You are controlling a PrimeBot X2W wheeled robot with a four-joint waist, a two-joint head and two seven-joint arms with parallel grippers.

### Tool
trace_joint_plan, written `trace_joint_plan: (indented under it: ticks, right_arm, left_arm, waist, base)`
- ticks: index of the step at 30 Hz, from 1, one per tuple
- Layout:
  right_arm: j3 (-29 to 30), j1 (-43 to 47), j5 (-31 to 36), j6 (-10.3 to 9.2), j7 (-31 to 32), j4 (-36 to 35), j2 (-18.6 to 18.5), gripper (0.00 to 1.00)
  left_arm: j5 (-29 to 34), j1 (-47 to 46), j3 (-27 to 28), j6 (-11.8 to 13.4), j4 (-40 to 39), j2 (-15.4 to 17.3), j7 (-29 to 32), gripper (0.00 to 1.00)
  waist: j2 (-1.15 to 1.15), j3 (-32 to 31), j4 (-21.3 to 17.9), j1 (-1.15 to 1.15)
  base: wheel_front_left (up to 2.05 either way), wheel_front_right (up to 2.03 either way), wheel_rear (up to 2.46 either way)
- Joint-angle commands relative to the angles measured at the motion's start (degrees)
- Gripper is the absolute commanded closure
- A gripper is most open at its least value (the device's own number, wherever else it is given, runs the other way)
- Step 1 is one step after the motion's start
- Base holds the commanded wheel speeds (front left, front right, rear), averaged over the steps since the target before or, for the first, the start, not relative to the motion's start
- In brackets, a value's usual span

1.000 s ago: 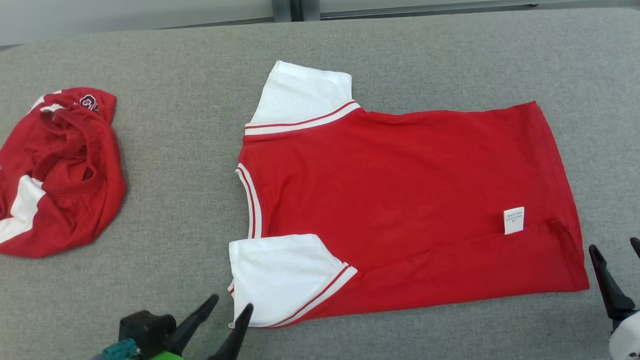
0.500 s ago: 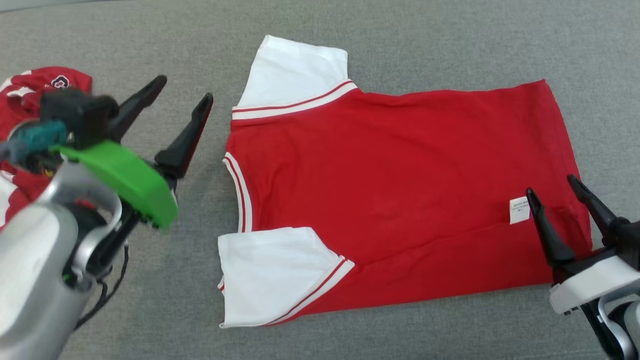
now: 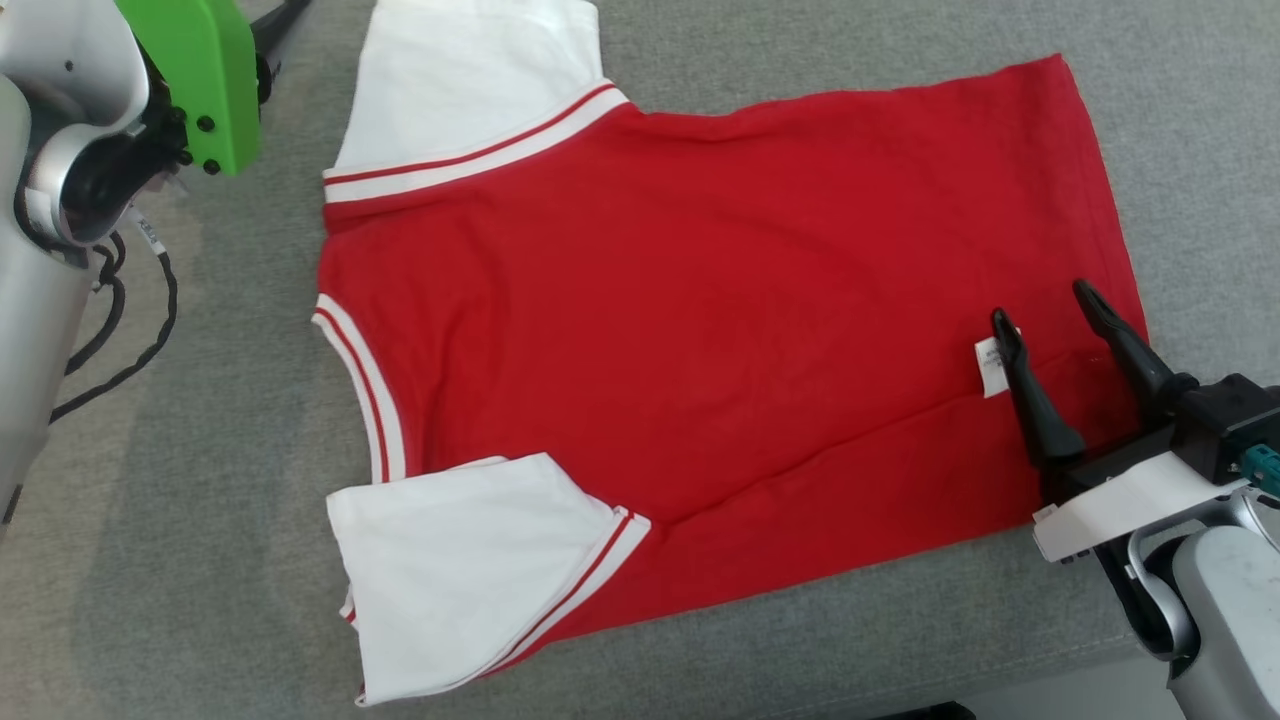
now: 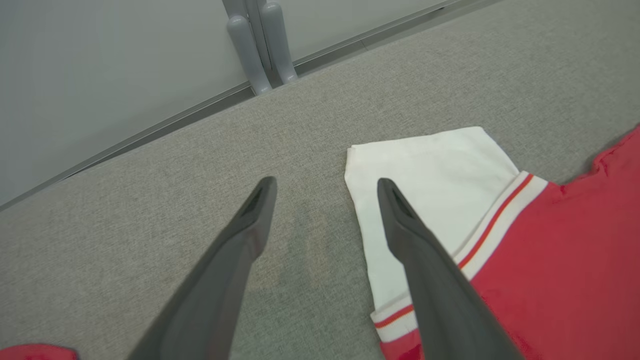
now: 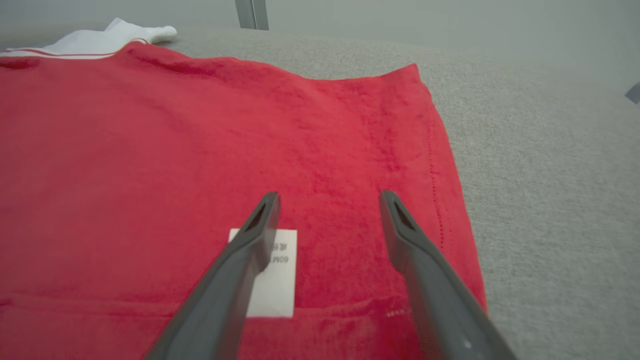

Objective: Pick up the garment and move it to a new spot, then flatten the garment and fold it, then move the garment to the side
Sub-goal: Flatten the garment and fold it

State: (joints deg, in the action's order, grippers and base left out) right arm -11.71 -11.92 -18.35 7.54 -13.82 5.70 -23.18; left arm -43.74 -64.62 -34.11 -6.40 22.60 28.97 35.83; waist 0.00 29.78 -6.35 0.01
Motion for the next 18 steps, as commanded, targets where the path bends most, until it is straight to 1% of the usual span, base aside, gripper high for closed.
trace_joint_plan:
  ticks: [1, 7, 12, 18]
  right_arm:
    - [-0.36, -1.29, 0.27, -0.11, -0.57, 0.25, 0.55, 0.00]
    - [-0.70, -2.66, 0.22, -0.11, -1.32, 1.69, 2.02, 0.00]
    - [-0.44, -3.09, 0.02, -0.11, -1.38, 2.20, 2.83, 0.00]
    - [-0.29, -3.39, 0.29, -0.11, -1.42, 1.36, 3.56, 0.00]
  left_arm:
    - [-0.36, -1.36, -0.05, -0.16, 1.30, -0.07, 0.11, 0.00]
    - [-0.21, -4.74, -1.79, -0.80, 5.46, 1.16, 1.30, 0.00]
    - [-0.96, -6.10, -2.96, -1.11, 6.88, 1.69, 1.57, 0.00]
    - [-0.01, -7.40, -4.90, -1.13, 8.04, 2.87, 1.14, 0.00]
  waist:
    - [0.00, 3.71, -3.97, -0.01]
    - [0.00, 5.49, -6.57, -0.01]
    - [0.00, 6.06, -7.65, -0.01]
    - [0.00, 6.70, -8.48, -0.01]
  base:
    - [0.00, 0.00, 0.00]
    - [0.00, 0.00, 0.00]
    - [0.00, 0.00, 0.00]
    - [0.00, 0.00, 0.00]
